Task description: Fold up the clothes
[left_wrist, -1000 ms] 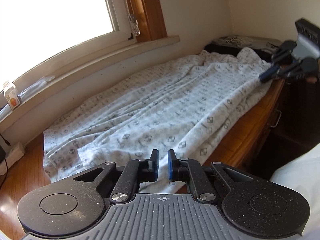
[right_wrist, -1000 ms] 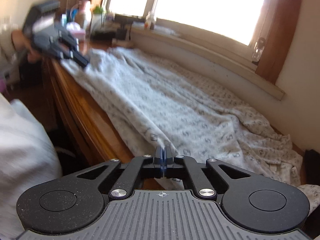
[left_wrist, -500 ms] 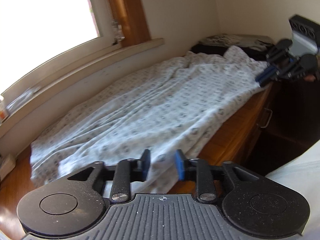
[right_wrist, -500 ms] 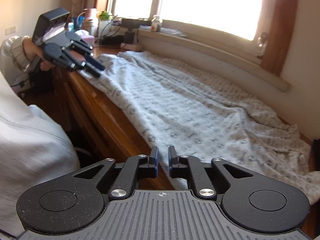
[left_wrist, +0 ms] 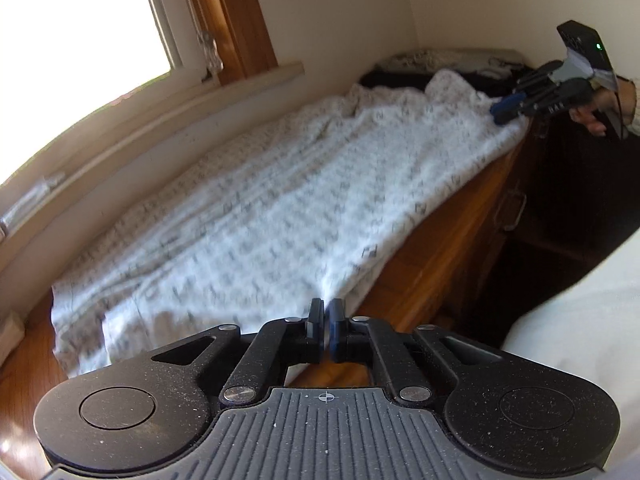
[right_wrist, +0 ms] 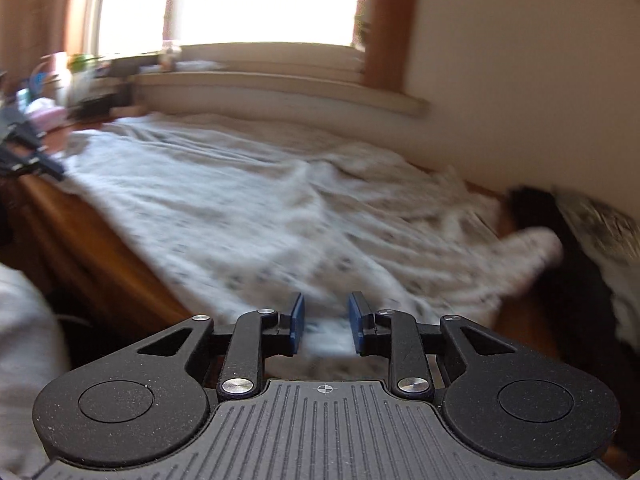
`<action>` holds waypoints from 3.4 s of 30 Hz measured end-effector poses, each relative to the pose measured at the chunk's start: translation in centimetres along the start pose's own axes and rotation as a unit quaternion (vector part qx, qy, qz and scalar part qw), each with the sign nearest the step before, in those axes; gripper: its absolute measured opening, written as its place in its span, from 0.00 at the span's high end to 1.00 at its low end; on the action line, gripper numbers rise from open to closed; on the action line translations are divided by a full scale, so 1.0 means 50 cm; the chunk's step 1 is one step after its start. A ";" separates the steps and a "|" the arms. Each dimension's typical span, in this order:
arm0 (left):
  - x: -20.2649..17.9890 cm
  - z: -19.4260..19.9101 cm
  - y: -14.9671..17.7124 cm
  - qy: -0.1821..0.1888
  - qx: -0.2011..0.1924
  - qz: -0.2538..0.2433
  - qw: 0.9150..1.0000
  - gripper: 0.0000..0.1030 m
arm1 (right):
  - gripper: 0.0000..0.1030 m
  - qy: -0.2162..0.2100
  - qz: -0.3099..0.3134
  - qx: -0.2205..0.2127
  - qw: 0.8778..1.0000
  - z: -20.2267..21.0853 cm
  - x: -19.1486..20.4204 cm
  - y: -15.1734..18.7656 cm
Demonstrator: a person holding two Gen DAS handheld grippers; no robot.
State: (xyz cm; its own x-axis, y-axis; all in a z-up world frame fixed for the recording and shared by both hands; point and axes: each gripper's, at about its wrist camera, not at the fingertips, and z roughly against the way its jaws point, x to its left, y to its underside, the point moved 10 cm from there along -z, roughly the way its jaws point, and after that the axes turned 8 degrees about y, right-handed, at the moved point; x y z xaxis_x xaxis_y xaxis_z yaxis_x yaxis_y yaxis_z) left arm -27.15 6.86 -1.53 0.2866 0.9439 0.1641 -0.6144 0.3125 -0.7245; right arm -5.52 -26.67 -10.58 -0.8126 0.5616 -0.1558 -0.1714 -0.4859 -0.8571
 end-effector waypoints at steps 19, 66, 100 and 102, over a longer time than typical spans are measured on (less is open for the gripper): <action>-0.026 -0.183 -0.297 0.060 -0.082 -0.061 0.993 0.53 | 0.67 0.067 -0.071 -0.025 0.995 0.113 -0.084 0.065; -0.147 -0.476 -0.427 0.194 -0.062 -0.082 0.976 0.82 | 0.96 0.065 0.158 -0.047 0.984 0.081 0.007 0.056; 0.058 -0.456 -0.427 0.209 -0.097 0.103 0.968 0.95 | 0.99 0.132 0.108 -0.146 0.975 0.085 -0.022 -0.024; 0.059 -0.463 -0.422 0.214 -0.095 0.114 0.966 0.95 | 0.99 0.128 0.118 -0.129 0.976 0.066 -0.015 -0.014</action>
State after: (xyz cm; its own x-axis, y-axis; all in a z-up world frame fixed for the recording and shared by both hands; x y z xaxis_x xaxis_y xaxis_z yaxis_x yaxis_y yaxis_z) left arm 3.68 0.60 -1.25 0.4621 0.8430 -0.2751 -0.5630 0.0392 -0.8255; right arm -6.64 -28.99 -8.25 -0.6415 0.6191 -0.4529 0.1757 -0.4561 -0.8724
